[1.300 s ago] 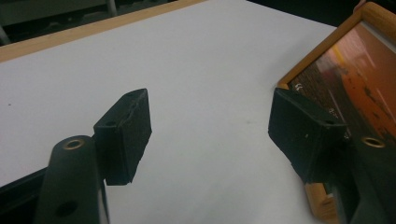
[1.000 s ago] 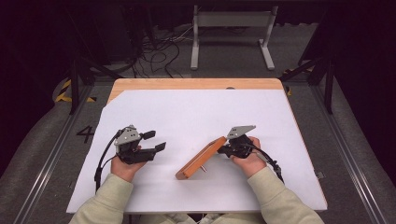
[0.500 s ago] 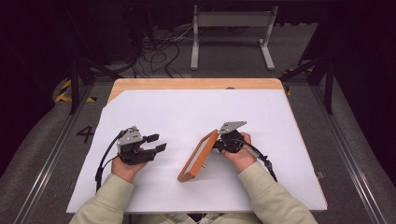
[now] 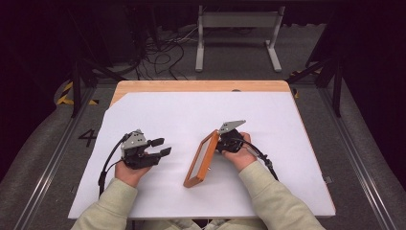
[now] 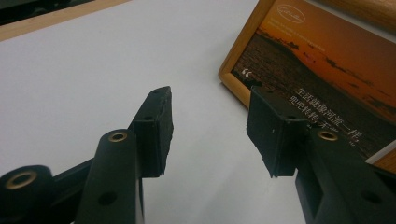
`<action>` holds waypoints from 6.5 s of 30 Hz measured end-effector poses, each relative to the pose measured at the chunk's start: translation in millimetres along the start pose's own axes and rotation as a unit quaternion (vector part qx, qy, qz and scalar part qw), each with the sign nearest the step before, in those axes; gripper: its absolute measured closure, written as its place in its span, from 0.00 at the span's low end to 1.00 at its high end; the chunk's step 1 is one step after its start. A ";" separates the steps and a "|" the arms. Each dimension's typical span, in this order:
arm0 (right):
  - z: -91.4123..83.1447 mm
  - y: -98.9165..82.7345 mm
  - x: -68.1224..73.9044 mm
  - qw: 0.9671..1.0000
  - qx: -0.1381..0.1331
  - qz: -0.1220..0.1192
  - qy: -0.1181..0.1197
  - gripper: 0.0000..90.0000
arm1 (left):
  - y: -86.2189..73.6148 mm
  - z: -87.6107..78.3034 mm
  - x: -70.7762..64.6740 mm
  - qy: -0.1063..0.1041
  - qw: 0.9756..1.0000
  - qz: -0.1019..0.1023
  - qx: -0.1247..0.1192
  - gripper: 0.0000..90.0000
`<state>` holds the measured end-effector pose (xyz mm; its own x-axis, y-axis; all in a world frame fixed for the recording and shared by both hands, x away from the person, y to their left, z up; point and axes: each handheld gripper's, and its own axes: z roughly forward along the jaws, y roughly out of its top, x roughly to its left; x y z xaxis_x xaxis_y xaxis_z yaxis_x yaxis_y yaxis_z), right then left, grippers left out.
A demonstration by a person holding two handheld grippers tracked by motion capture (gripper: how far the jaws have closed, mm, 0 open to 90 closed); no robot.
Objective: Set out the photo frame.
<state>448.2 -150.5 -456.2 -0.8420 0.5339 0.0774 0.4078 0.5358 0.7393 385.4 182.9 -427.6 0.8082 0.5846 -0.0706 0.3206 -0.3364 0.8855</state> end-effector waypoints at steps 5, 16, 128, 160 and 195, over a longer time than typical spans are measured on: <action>6.9 8.5 1.7 1.000 0.005 -0.006 0.003 1.00 | 0.2 -0.3 -0.3 0.000 1.000 -0.001 0.001 0.56; 25.9 26.9 6.7 1.000 0.008 -0.017 0.021 1.00 | 0.3 -0.9 0.6 -0.001 1.000 -0.001 -0.003 0.56; -18.8 75.9 69.5 0.989 0.121 0.077 0.038 0.42 | -0.1 -4.3 1.5 0.020 1.000 -0.008 0.004 0.46; -28.1 89.4 58.0 0.975 0.176 0.120 0.061 0.79 | -0.4 -10.2 5.1 0.025 1.000 -0.014 -0.008 0.48; -42.5 119.1 6.7 0.948 0.216 -0.169 0.164 0.79 | -3.8 -14.3 6.7 0.031 0.999 -0.018 -0.009 0.48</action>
<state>476.1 -110.9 -339.2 -0.9859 0.0908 0.1407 0.1427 0.8953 0.4221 382.6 198.7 -424.9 0.7640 0.6409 -0.0746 0.3397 -0.3011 0.8910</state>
